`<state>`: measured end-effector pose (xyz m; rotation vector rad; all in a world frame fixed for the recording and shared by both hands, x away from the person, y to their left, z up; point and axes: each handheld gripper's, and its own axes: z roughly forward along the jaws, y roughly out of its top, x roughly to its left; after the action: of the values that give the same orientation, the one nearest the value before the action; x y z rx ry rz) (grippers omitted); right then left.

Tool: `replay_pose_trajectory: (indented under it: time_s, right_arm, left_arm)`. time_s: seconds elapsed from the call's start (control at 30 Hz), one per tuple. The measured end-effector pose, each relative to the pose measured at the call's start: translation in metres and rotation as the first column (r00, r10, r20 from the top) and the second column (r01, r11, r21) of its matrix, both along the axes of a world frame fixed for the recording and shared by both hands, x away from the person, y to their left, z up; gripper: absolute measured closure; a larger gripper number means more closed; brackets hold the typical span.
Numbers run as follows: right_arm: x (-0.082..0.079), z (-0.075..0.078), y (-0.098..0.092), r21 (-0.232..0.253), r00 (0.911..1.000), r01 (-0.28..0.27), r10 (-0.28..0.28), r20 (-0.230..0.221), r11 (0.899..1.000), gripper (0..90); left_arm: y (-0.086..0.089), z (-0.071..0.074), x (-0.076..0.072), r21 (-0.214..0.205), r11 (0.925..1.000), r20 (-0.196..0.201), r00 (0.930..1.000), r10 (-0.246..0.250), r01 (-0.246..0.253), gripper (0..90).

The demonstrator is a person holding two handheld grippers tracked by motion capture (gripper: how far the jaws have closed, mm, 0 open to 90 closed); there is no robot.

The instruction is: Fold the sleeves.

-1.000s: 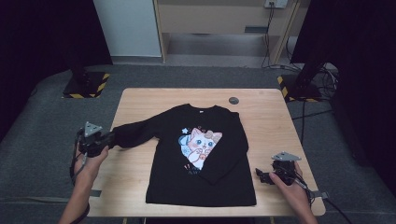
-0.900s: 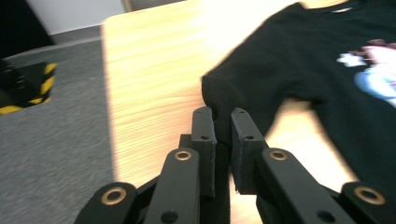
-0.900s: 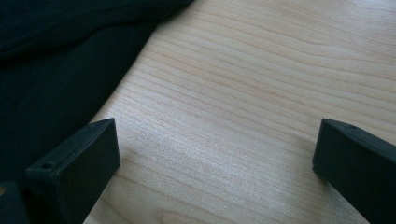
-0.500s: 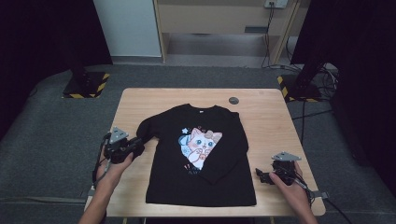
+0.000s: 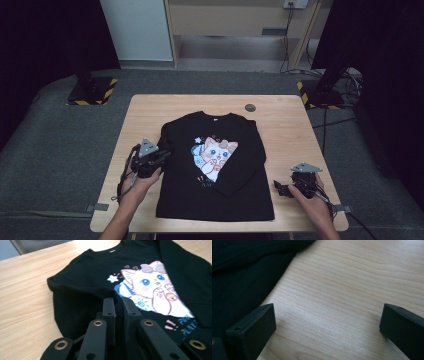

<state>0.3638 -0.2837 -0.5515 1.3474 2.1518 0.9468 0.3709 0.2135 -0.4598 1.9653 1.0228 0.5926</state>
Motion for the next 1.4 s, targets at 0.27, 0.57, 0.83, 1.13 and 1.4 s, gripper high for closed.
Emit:
replay_pose_trajectory:
  time_s: [0.27,0.57,0.83,1.13,1.4]
  right_arm:
    - [0.0,0.0,0.0,0.0,1.0,0.0,0.0,0.0,1.0,0.7]
    - [0.0,0.0,0.0,0.0,1.0,0.0,0.0,0.0,1.0,0.8]
    - [0.0,0.0,0.0,0.0,1.0,0.0,0.0,0.0,1.0,0.8]
    - [0.0,0.0,0.0,0.001,1.0,-0.001,0.001,0.0,1.0,0.8]
    - [0.0,0.0,0.0,0.001,1.0,-0.001,0.001,-0.001,1.0,0.8]
  left_arm:
    - [-0.02,-0.004,0.002,0.012,0.9992,-0.018,0.9991,-0.039,0.039,82.4]
    - [-0.036,-0.012,0.004,0.023,0.9975,-0.039,0.997,-0.066,0.067,82.3]
    - [-0.046,-0.015,0.002,0.033,0.995,-0.049,0.9946,-0.092,0.094,82.3]
    - [-0.058,-0.021,0.003,0.047,0.9918,-0.065,0.9912,-0.115,0.119,82.2]
    - [-0.067,-0.025,0.003,0.056,0.9884,-0.074,0.9878,-0.137,0.141,82.2]
